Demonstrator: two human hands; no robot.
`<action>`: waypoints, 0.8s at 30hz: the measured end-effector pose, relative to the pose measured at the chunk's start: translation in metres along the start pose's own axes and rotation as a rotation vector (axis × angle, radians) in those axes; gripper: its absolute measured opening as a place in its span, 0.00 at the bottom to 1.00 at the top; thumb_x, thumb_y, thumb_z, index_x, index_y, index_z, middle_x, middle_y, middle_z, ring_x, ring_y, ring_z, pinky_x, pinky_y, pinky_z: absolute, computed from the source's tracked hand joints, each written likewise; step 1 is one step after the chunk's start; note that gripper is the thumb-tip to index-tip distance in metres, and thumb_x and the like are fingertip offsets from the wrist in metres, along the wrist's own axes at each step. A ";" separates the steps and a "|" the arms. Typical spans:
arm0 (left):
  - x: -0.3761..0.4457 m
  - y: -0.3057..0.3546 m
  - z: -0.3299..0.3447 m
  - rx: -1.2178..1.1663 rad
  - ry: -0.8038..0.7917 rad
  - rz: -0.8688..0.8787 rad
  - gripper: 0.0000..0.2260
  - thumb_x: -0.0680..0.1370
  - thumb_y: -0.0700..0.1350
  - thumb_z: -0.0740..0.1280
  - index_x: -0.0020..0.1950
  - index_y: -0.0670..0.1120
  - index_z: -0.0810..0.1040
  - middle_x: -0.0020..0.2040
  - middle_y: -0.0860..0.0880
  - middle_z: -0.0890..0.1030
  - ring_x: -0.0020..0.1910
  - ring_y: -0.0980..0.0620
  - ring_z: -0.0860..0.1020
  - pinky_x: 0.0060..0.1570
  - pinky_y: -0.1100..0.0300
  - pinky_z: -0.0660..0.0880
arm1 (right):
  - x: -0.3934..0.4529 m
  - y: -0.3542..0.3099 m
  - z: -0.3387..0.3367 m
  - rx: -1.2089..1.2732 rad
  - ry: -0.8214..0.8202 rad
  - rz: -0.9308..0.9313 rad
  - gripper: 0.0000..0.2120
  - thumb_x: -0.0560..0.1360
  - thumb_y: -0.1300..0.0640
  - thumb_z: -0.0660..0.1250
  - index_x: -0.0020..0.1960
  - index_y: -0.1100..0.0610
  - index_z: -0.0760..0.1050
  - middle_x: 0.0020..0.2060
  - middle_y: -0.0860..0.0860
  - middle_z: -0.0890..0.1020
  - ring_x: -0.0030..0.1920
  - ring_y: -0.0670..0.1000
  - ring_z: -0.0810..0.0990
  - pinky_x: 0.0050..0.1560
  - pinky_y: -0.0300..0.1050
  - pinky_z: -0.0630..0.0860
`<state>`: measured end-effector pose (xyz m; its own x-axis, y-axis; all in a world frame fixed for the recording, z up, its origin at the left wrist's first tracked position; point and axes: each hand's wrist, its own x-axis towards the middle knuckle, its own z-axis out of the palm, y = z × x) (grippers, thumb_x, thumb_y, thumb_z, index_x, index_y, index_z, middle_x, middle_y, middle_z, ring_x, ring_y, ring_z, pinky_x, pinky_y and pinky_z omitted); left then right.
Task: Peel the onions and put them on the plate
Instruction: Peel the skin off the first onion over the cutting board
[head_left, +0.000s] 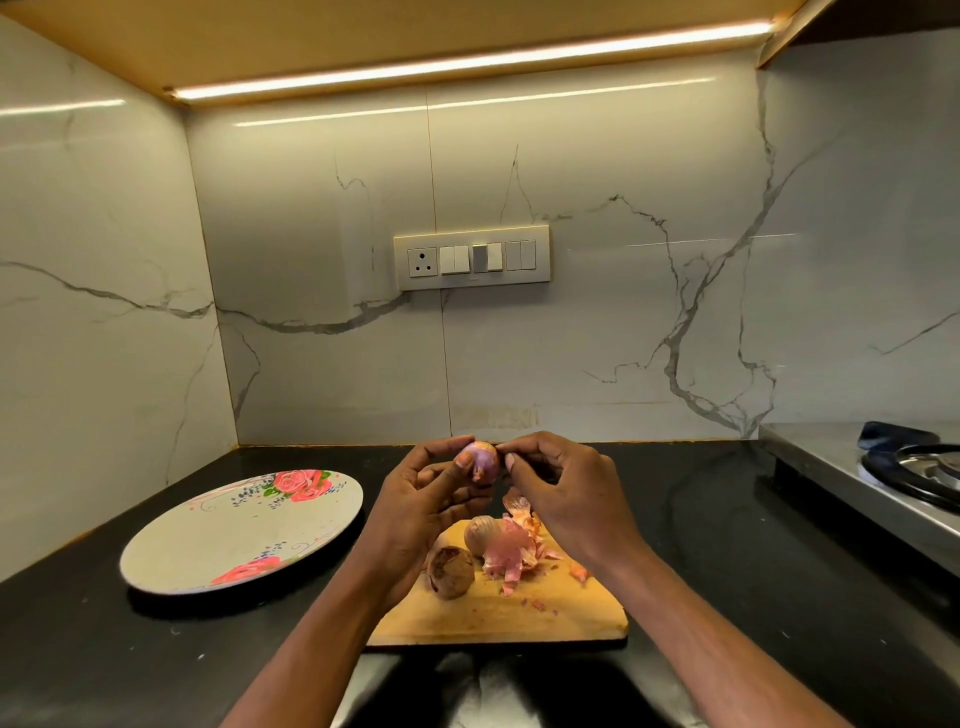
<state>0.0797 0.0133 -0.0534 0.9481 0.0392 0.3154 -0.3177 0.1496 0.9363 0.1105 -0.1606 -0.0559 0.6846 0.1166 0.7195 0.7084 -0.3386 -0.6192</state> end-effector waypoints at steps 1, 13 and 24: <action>0.000 0.000 0.000 0.003 0.004 0.003 0.17 0.74 0.46 0.69 0.63 0.47 0.78 0.54 0.43 0.85 0.53 0.43 0.85 0.53 0.52 0.82 | 0.000 -0.001 -0.001 0.018 -0.003 0.004 0.07 0.77 0.53 0.71 0.55 0.51 0.84 0.44 0.42 0.85 0.46 0.38 0.83 0.47 0.32 0.80; -0.002 0.000 0.000 0.002 0.004 -0.011 0.20 0.71 0.46 0.71 0.63 0.45 0.78 0.55 0.42 0.85 0.53 0.44 0.85 0.53 0.52 0.82 | 0.000 -0.002 0.003 0.086 0.039 -0.006 0.07 0.72 0.55 0.77 0.49 0.54 0.83 0.40 0.44 0.85 0.43 0.39 0.84 0.43 0.33 0.80; -0.002 -0.001 0.002 -0.007 -0.021 -0.053 0.15 0.78 0.42 0.67 0.65 0.44 0.77 0.53 0.41 0.85 0.52 0.42 0.85 0.50 0.55 0.83 | 0.000 0.001 0.006 0.015 0.070 -0.014 0.06 0.74 0.57 0.75 0.49 0.52 0.80 0.40 0.41 0.83 0.44 0.38 0.82 0.42 0.30 0.78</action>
<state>0.0779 0.0108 -0.0552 0.9631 0.0102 0.2689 -0.2672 0.1574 0.9507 0.1120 -0.1556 -0.0580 0.6612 0.0552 0.7481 0.7207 -0.3235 -0.6131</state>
